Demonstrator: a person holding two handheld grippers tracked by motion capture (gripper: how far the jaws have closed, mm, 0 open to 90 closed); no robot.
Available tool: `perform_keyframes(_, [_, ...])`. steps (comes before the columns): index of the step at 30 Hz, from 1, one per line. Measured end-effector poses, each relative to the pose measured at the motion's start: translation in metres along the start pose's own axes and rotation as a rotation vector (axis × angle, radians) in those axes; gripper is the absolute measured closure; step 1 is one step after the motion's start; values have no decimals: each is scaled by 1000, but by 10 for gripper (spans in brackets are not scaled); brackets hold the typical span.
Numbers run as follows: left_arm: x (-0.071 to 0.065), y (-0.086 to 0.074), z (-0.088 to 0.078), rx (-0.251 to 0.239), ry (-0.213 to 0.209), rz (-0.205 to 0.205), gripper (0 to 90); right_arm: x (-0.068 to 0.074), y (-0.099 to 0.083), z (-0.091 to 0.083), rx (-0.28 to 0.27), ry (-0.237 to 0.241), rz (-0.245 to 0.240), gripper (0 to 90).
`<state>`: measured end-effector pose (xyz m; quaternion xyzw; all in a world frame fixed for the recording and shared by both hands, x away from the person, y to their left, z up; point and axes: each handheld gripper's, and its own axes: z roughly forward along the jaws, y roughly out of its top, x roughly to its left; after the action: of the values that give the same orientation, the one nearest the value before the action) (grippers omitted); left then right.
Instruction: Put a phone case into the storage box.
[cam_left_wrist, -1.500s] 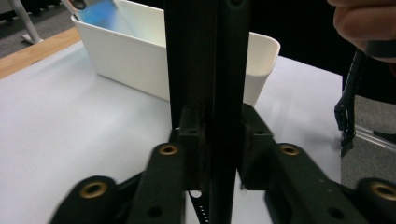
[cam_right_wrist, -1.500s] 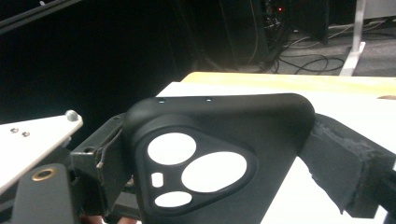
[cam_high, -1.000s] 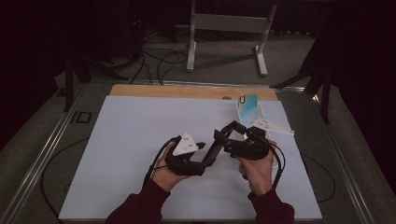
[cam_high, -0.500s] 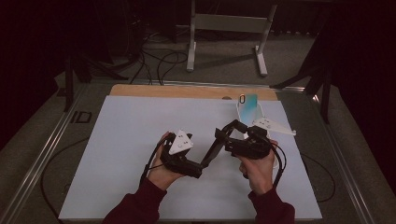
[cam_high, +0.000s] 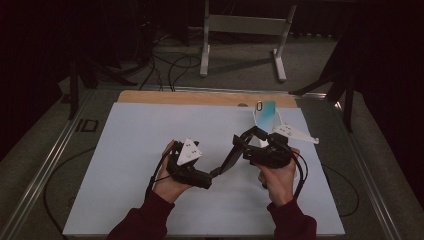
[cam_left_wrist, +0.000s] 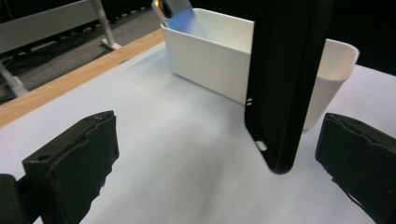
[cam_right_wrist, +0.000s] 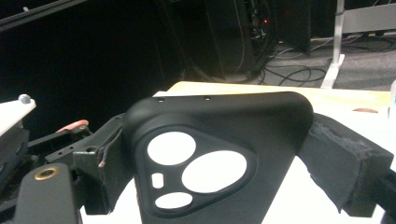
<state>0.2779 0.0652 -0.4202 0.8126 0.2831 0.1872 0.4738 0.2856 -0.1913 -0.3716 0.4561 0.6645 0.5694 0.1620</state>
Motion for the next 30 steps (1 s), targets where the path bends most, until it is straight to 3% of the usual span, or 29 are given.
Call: perform_keyframes(30, [22,-15,-18,18,105,-11,1,-13,11,3,-21,-59,-11,150])
